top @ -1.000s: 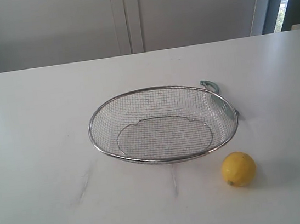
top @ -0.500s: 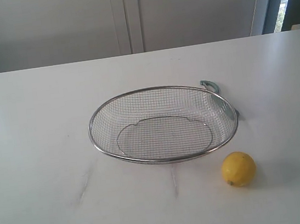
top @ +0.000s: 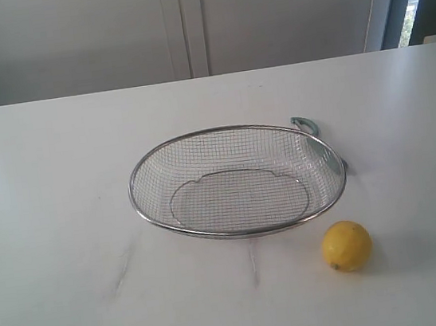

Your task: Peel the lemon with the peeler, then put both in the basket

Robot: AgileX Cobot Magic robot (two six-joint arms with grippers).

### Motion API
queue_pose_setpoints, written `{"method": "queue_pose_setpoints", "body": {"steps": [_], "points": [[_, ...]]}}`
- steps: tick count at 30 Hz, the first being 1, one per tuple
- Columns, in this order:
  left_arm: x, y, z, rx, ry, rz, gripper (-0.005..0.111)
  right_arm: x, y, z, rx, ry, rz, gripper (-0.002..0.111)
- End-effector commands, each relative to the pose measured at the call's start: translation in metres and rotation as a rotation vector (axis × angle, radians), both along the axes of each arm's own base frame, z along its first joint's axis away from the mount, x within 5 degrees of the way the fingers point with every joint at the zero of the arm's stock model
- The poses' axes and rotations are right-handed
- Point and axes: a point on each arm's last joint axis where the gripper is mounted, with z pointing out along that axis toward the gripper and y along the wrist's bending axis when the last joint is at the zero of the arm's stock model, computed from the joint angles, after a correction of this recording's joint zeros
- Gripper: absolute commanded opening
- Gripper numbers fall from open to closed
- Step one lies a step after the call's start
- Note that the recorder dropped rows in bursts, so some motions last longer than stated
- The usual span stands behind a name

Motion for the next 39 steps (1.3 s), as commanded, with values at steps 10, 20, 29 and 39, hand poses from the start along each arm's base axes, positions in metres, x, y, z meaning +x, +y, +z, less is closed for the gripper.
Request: {"method": "queue_pose_setpoints", "body": {"steps": [10, 20, 29, 39], "points": [[0.000, 0.000, -0.001, 0.000, -0.002, 0.000, 0.000, 0.027, 0.015, 0.030, -0.070, 0.443, 0.131, 0.000], [0.000, 0.000, -0.001, 0.000, -0.002, 0.000, 0.000, 0.049, 0.024, 0.047, -0.110, 0.691, 0.195, 0.000], [0.000, 0.000, -0.001, 0.000, -0.002, 0.000, 0.000, 0.073, 0.030, 0.056, -0.127, 0.930, 0.219, 0.000], [0.000, 0.000, -0.001, 0.000, -0.002, 0.000, 0.000, 0.095, 0.029, 0.063, -0.173, 1.047, 0.169, 0.000]]}}
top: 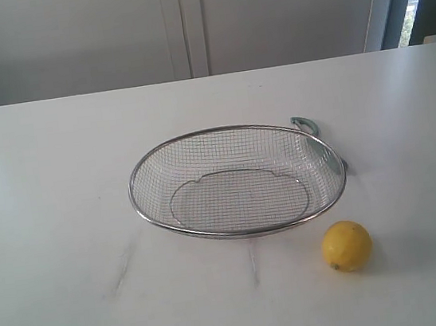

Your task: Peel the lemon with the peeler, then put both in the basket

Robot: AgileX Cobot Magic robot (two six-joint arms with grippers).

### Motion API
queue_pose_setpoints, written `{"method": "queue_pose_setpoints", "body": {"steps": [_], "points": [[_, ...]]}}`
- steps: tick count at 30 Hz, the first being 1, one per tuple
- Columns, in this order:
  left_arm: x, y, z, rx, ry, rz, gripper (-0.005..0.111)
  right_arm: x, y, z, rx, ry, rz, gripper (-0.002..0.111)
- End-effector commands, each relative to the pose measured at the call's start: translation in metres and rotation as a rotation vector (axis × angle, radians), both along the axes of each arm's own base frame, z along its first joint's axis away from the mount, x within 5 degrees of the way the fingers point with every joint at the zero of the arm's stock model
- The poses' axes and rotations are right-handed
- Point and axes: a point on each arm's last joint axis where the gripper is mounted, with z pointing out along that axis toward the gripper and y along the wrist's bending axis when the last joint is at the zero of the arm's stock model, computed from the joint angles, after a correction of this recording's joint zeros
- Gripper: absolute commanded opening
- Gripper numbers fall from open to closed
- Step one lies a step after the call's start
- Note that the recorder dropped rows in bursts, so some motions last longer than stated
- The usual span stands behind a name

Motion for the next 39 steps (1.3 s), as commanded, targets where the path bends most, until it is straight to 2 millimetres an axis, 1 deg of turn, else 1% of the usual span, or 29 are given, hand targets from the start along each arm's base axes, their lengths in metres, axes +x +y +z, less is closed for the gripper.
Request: {"method": "queue_pose_setpoints", "body": {"steps": [1, 6, 13, 17, 21, 29, 32, 39], "points": [[0.000, 0.000, -0.001, 0.000, -0.002, 0.000, 0.000, 0.003, 0.000, 0.009, -0.004, -0.043, -0.007, 0.000], [0.000, 0.000, -0.001, 0.000, -0.002, 0.000, 0.000, 0.002, -0.001, 0.014, 0.009, -0.096, -0.012, 0.000], [0.000, 0.000, -0.001, 0.000, -0.002, 0.000, 0.000, 0.000, -0.001, 0.015, 0.019, -0.098, -0.011, 0.000], [0.000, 0.000, -0.001, 0.000, -0.002, 0.000, 0.000, 0.003, 0.000, 0.017, 0.001, -0.039, -0.004, 0.000], [0.000, 0.000, -0.001, 0.000, -0.002, 0.000, 0.000, 0.010, 0.000, 0.023, -0.051, 0.027, -0.004, 0.000], [0.000, 0.000, -0.001, 0.000, -0.002, 0.000, 0.000, 0.038, 0.003, 0.032, -0.119, 0.273, 0.012, 0.000], [0.000, 0.000, -0.001, 0.000, -0.002, 0.000, 0.000, 0.050, 0.005, 0.031, -0.129, 0.344, 0.018, 0.000], [0.000, 0.000, -0.001, 0.000, -0.002, 0.000, 0.000, 0.079, 0.015, 0.022, -0.136, 0.430, 0.055, 0.000]]}}
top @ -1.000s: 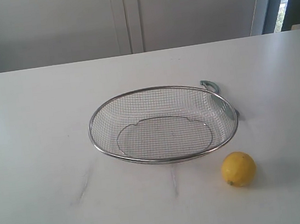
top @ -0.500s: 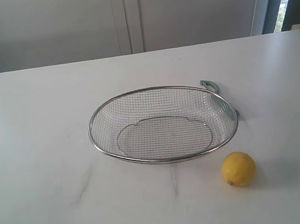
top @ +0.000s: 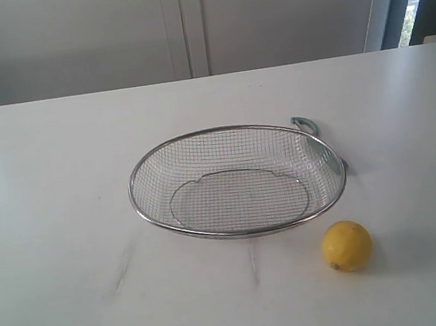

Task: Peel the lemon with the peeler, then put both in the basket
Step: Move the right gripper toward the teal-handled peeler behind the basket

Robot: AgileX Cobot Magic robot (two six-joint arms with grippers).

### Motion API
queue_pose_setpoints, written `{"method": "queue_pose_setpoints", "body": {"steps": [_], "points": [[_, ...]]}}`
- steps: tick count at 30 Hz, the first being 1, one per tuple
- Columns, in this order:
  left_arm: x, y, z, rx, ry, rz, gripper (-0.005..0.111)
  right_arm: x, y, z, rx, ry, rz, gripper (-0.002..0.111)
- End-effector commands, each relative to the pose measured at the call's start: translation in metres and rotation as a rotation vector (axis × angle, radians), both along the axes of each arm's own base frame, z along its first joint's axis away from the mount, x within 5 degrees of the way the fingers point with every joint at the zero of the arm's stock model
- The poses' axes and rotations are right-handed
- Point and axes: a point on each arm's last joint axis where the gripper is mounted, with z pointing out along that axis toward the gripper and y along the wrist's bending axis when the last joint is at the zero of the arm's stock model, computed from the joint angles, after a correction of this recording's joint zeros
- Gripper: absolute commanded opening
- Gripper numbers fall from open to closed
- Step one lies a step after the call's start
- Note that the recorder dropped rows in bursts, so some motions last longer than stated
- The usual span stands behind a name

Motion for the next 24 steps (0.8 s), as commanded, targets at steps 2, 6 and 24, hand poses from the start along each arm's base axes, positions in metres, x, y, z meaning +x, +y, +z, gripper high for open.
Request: {"method": "queue_pose_setpoints", "body": {"steps": [2, 6, 24], "points": [[0.000, 0.000, -0.001, 0.000, -0.002, 0.000, 0.000, 0.021, 0.007, -0.006, -0.023, 0.060, 0.047, 0.000], [0.000, 0.000, -0.001, 0.000, -0.002, 0.000, 0.000, 0.036, 0.009, -0.015, -0.044, 0.101, 0.064, 0.000], [0.000, 0.000, -0.001, 0.000, -0.002, 0.000, 0.000, 0.067, 0.014, -0.023, -0.136, -0.034, 0.176, 0.000]]}}
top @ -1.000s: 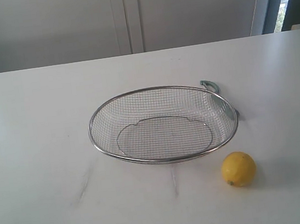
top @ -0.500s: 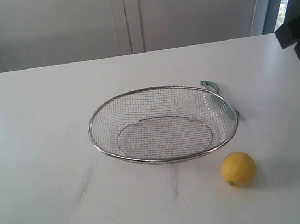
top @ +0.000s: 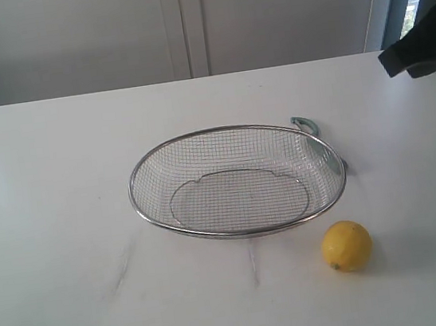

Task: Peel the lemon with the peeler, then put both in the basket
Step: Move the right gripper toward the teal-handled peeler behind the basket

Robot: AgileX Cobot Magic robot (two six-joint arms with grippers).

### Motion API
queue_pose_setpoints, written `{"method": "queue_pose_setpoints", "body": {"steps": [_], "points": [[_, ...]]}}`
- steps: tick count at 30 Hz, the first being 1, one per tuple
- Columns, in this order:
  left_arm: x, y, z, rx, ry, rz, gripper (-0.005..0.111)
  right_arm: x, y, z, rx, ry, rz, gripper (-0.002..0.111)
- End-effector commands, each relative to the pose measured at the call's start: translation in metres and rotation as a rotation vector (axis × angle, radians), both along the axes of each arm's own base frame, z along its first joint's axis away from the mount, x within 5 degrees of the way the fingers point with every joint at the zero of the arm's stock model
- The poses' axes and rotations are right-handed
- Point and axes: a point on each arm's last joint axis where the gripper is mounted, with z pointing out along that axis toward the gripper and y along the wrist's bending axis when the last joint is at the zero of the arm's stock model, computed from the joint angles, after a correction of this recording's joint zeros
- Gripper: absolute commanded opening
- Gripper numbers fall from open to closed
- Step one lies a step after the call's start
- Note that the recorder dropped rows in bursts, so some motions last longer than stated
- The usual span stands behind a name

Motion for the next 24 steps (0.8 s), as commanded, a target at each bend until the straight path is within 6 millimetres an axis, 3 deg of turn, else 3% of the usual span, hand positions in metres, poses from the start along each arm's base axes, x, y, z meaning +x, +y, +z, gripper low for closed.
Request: {"method": "queue_pose_setpoints", "body": {"steps": [1, 20, 24], "points": [[0.000, 0.000, -0.001, 0.000, -0.002, 0.000, 0.000, 0.004, 0.002, 0.006, -0.008, -0.069, 0.028, 0.000], [0.000, 0.000, -0.001, 0.000, -0.002, 0.000, 0.000, 0.021, 0.003, 0.020, 0.079, -0.293, -0.043, 0.000], [0.000, 0.000, -0.001, 0.000, -0.002, 0.000, 0.000, 0.040, 0.007, -0.007, 0.069, -0.180, -0.055, 0.000]]}}
